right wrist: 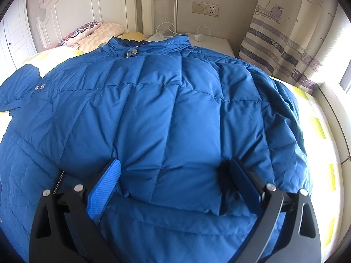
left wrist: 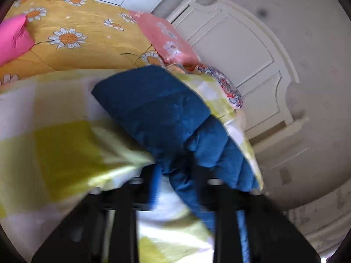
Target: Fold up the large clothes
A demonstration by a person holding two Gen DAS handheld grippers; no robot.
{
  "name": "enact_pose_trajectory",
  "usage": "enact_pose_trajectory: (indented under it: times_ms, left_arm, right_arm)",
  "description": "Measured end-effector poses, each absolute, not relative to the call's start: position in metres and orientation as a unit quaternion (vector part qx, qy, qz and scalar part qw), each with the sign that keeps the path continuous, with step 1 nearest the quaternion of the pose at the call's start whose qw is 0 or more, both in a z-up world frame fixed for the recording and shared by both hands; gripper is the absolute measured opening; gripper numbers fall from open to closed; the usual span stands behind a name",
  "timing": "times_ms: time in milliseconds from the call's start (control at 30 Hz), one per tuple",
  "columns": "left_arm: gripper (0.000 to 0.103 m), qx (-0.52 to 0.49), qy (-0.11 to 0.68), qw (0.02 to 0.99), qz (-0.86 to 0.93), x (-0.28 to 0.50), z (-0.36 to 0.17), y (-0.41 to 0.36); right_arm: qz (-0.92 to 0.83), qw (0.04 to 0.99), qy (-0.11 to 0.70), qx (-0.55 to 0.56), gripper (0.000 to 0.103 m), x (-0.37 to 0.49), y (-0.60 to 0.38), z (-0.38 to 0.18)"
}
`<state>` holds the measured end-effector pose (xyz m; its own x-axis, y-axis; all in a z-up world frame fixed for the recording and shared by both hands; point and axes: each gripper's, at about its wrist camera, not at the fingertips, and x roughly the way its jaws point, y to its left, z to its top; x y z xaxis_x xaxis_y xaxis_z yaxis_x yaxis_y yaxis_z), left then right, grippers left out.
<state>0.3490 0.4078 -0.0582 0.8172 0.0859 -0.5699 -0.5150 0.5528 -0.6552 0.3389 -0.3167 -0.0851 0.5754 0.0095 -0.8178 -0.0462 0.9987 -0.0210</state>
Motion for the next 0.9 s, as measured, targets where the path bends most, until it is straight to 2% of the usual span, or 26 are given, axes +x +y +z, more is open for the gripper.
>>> enact_pose_trajectory:
  times_ms: [33, 67, 167, 300, 433, 533, 667, 767, 900]
  left_arm:
    - [0.005, -0.428, 0.222, 0.860, 0.169, 0.346, -0.045, 0.392]
    - [0.004, -0.416, 0.202, 0.874, 0.151, 0.344, -0.031, 0.374]
    - [0.003, -0.363, 0.164, 0.913, 0.085, 0.342, 0.015, 0.308]
    - [0.003, -0.260, 0.133, 0.952, -0.094, 0.347, 0.077, 0.163]
    - [0.004, -0.171, 0.162, 0.946, -0.222, 0.355, 0.088, 0.020]
    - [0.004, -0.156, 0.208, 0.932, -0.252, 0.362, 0.066, -0.034]
    - [0.005, -0.147, 0.273, 0.927, -0.210, 0.353, 0.013, -0.030]
    - [0.005, -0.063, 0.299, 0.946, -0.108, 0.324, -0.026, 0.004]
    - [0.005, -0.043, 0.330, 0.942, -0.040, 0.282, -0.063, 0.079]
  right_arm:
    - [0.017, 0.888, 0.460, -0.019, 0.098, 0.339, -0.317, -0.085]
    - [0.019, 0.888, 0.459, -0.015, 0.098, 0.338, -0.318, -0.085]
    - [0.028, 0.890, 0.454, 0.001, 0.098, 0.338, -0.322, -0.083]
    - [0.034, 0.893, 0.448, 0.014, 0.098, 0.336, -0.324, -0.082]
    - [0.041, 0.894, 0.446, 0.025, 0.098, 0.336, -0.327, -0.081]
    - [0.051, 0.894, 0.443, 0.043, 0.098, 0.335, -0.332, -0.081]
    - [0.058, 0.895, 0.439, 0.055, 0.098, 0.333, -0.335, -0.080]
    - [0.059, 0.895, 0.439, 0.055, 0.098, 0.333, -0.334, -0.080]
    - [0.059, 0.895, 0.439, 0.050, 0.098, 0.332, -0.333, -0.081]
